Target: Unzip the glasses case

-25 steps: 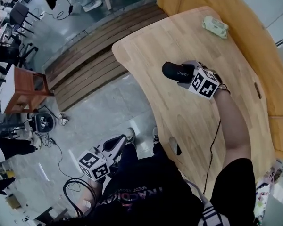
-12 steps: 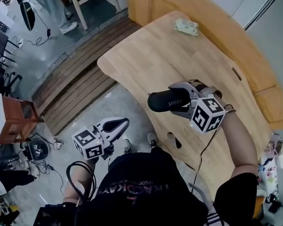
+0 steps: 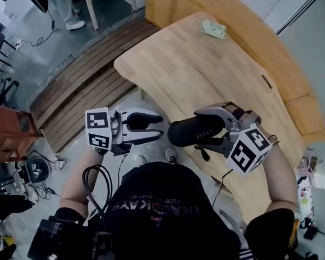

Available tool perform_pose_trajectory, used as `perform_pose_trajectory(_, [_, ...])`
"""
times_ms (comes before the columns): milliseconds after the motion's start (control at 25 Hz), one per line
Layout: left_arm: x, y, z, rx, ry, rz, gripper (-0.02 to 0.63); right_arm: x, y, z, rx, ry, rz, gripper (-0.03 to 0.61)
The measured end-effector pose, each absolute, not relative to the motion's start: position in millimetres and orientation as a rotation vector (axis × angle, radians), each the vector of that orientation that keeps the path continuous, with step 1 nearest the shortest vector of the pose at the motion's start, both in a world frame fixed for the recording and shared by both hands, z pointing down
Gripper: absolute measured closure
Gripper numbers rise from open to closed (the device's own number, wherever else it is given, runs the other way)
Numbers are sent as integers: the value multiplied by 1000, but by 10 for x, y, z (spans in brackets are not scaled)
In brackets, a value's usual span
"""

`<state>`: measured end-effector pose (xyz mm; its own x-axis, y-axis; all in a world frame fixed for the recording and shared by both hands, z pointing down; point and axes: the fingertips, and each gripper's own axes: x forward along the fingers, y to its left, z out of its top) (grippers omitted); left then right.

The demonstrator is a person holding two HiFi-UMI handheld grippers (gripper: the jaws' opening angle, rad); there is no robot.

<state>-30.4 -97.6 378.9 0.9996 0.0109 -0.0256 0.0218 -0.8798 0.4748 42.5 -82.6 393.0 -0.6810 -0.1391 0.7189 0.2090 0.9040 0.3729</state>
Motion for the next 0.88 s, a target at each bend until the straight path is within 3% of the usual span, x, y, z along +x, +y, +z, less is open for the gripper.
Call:
perform_pose_trajectory(200, [-300,-819,3428,2551,329,-200,448,279,-587,3737,-76,-2304,-527,219])
perform_pose_trajectory(640, [-284,-502,3307,2392,730,-107,456,164,-369,3662,-123,-2295,-539,219])
perform_pose_trajectory(880, [-304,-409,3302,2363,823,-50,556,135,-253,3657,-150,-2286,-541,219])
